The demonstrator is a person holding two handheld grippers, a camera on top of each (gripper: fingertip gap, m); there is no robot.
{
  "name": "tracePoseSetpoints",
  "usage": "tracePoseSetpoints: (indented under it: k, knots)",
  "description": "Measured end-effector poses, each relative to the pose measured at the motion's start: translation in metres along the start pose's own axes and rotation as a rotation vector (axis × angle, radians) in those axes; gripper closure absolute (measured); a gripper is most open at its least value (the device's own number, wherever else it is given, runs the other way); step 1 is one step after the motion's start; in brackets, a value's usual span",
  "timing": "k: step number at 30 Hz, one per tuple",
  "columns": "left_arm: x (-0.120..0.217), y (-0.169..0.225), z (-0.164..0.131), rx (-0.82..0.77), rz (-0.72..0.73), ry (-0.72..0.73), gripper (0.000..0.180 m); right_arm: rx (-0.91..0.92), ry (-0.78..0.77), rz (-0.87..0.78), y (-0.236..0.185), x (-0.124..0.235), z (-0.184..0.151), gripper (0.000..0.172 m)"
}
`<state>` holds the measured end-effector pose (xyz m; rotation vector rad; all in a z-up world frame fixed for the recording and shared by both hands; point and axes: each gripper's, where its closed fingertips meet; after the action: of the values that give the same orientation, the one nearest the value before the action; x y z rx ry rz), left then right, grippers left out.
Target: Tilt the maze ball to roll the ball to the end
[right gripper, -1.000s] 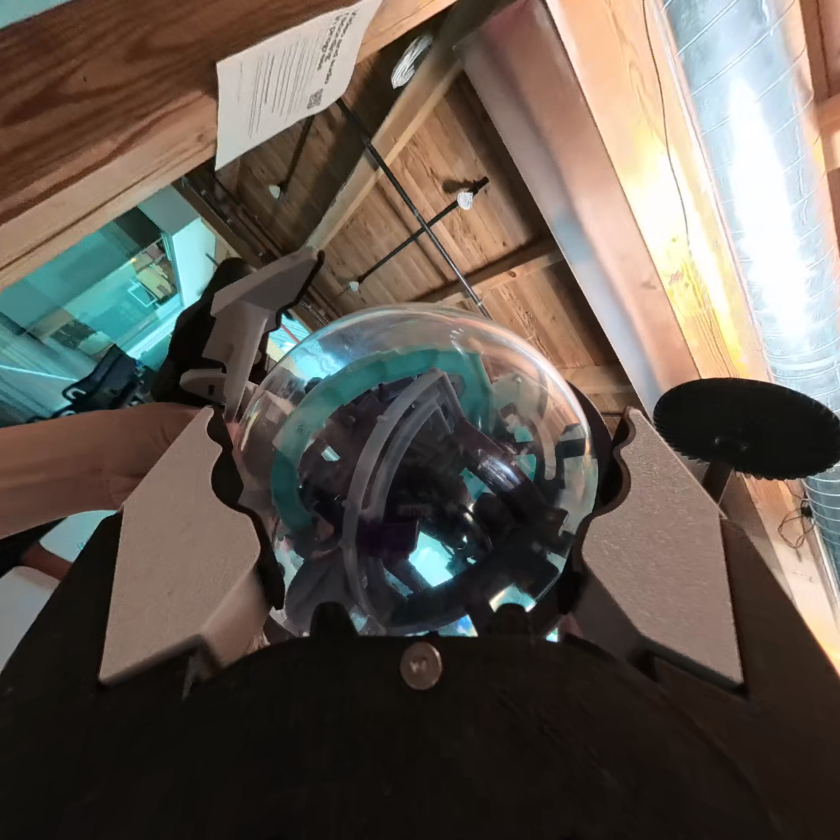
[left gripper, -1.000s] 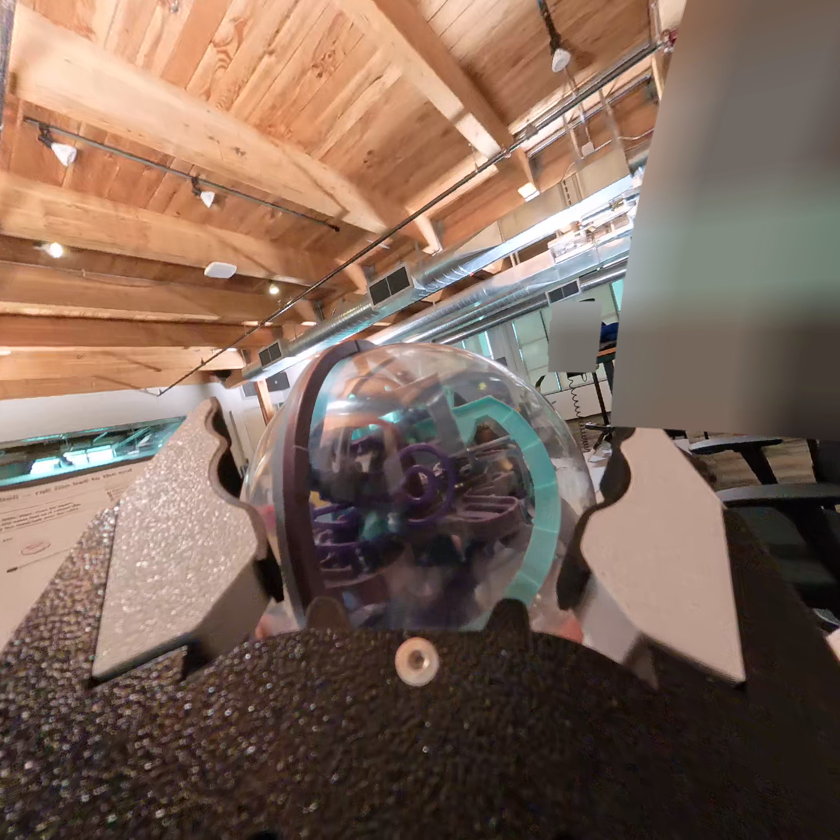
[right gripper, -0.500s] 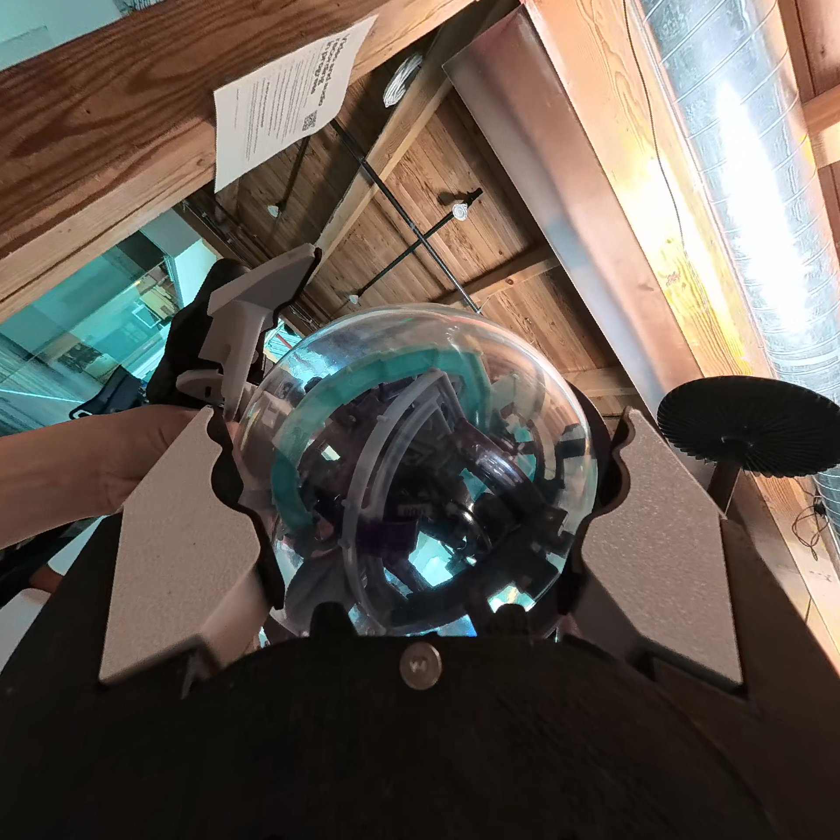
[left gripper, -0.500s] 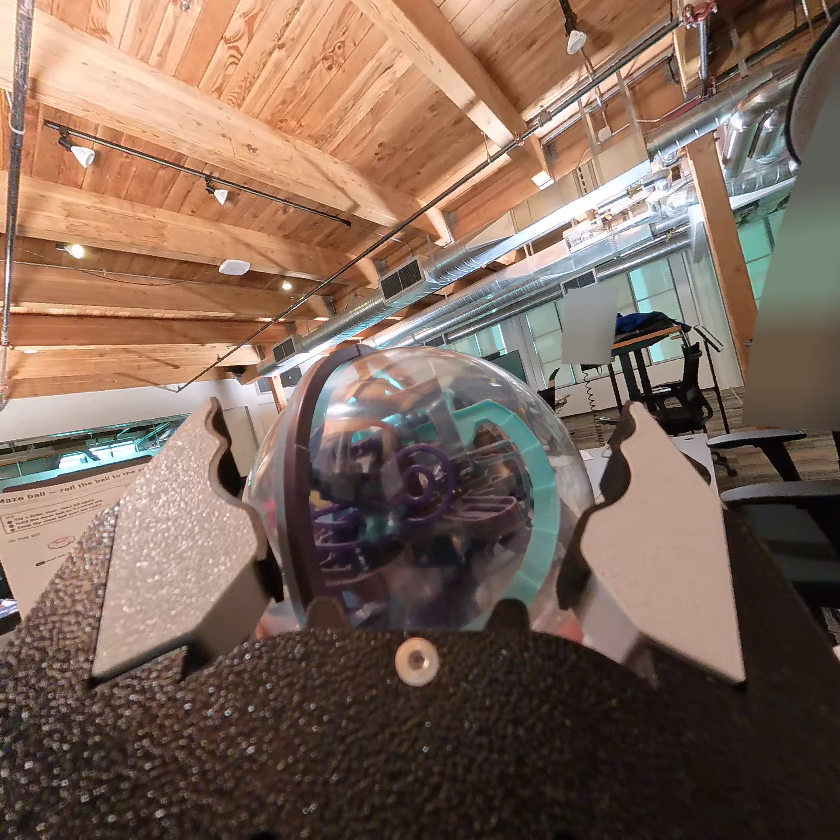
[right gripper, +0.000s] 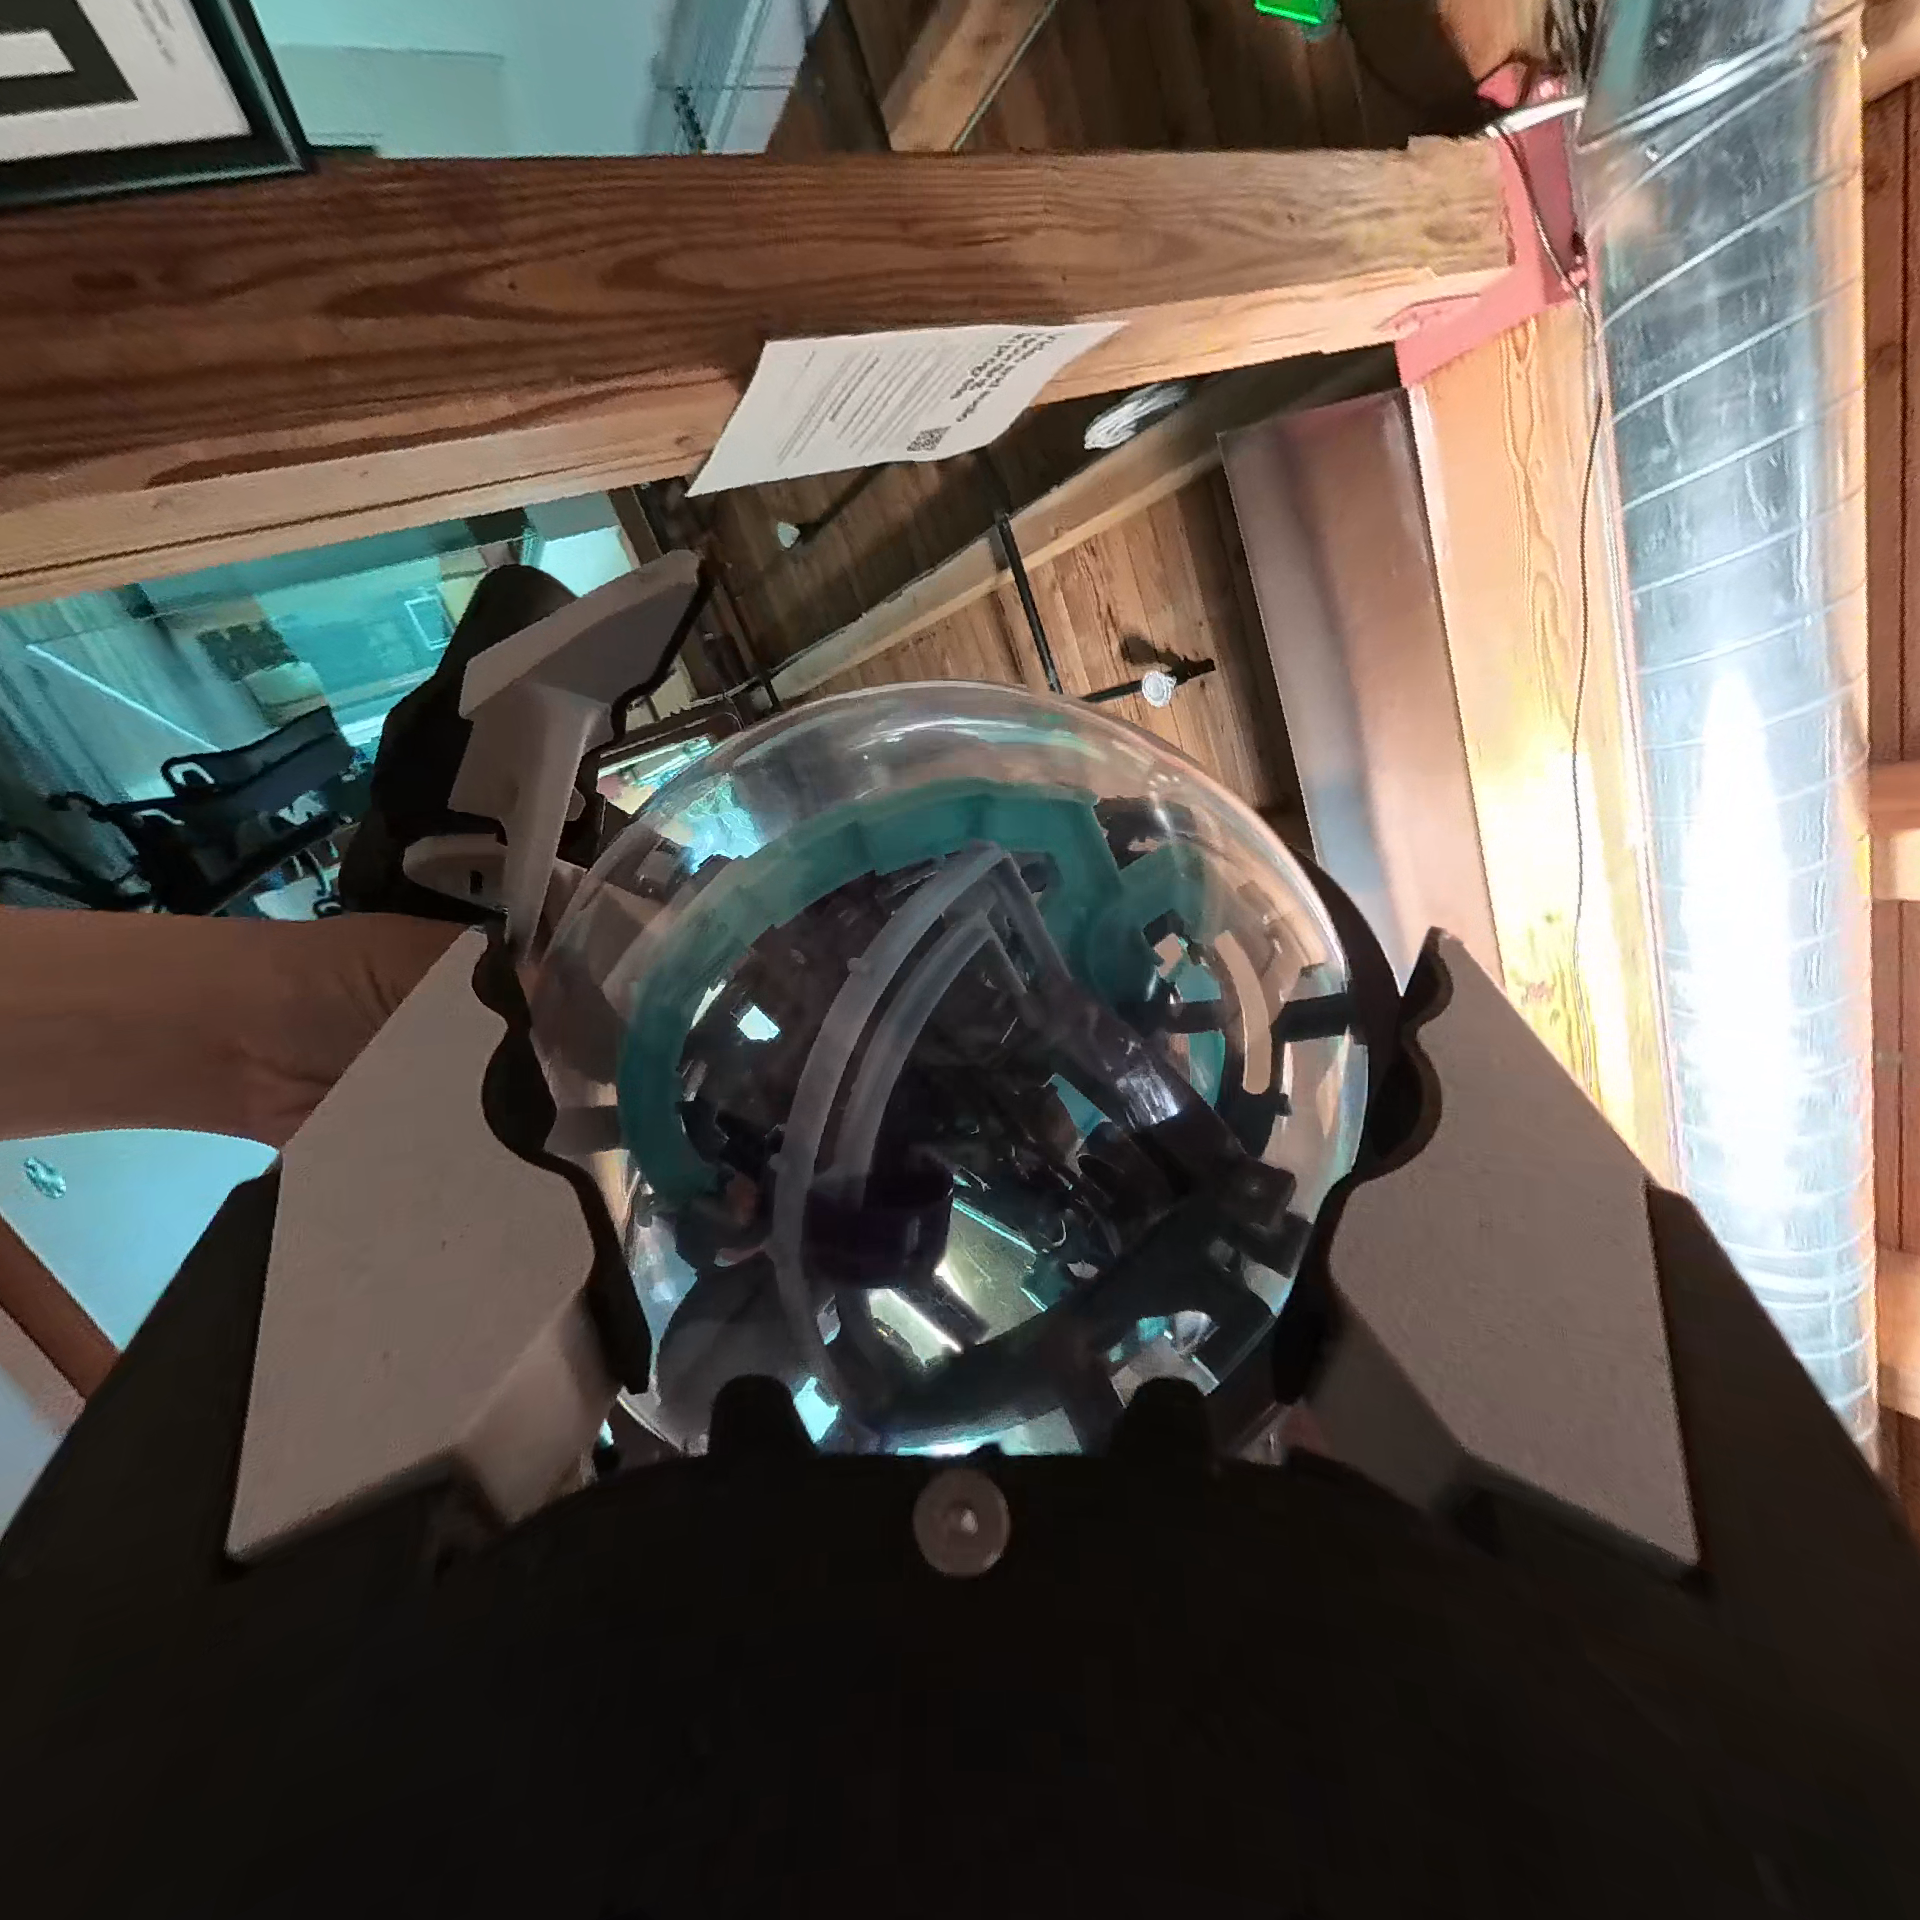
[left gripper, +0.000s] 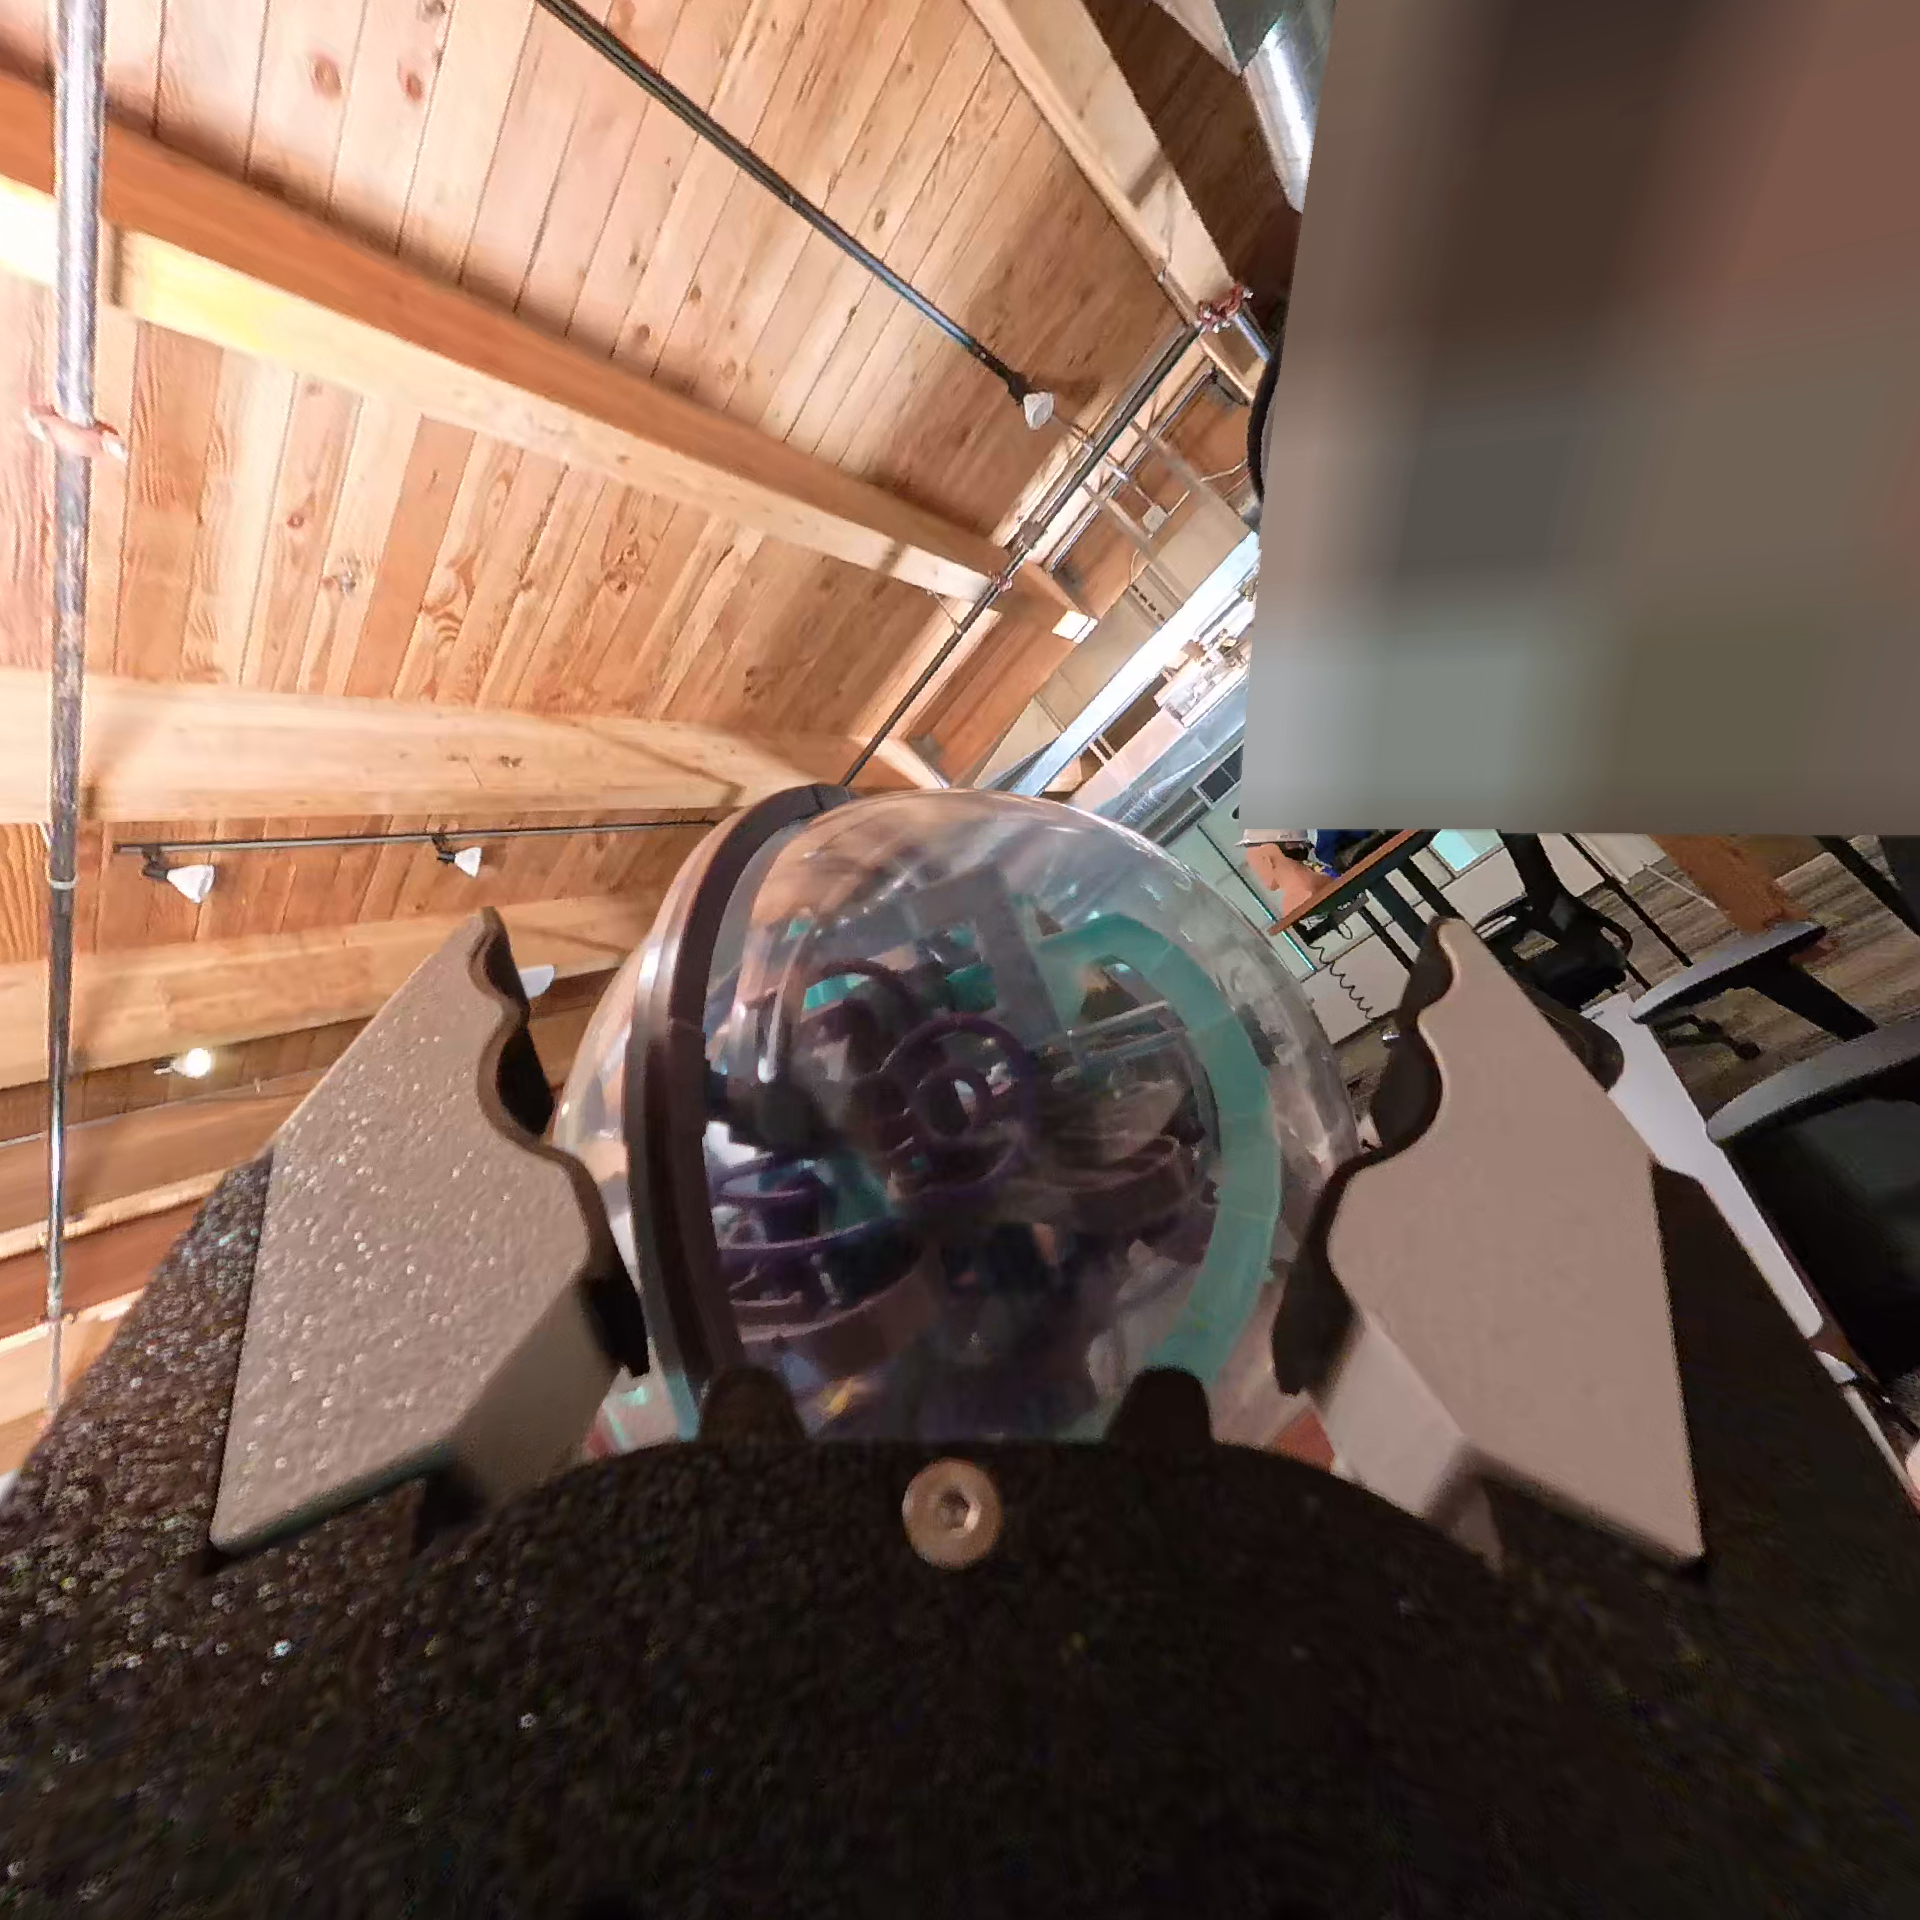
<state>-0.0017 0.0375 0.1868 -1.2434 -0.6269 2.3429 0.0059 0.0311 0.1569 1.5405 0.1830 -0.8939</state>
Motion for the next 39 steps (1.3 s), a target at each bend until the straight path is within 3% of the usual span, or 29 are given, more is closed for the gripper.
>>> tracePoseSetpoints:
  k: [10,26,39]
  knots:
    - [-0.004,0.007,0.036,-0.068,-0.024,0.157,0.024,0.119,0.043,0.112,0.003,-0.022,0.027,0.014]
    - [-0.020,-0.004,0.020,-0.079,0.080,-0.034,0.024,-0.091,0.093,-0.004,0.021,-0.011,0.011,0.015]
    - [-0.020,-0.007,0.015,-0.064,0.088,-0.060,0.024,-0.113,0.088,-0.020,0.021,-0.009,0.006,0.015]
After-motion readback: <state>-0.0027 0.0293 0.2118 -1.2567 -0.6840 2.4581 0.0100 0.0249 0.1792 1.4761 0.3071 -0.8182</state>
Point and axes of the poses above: each gripper's, where its closed fingertips meet, x back along the fingers, z out of its top, y = z × x across the jaws, and after that the axes turned 4 degrees about y, right-handed
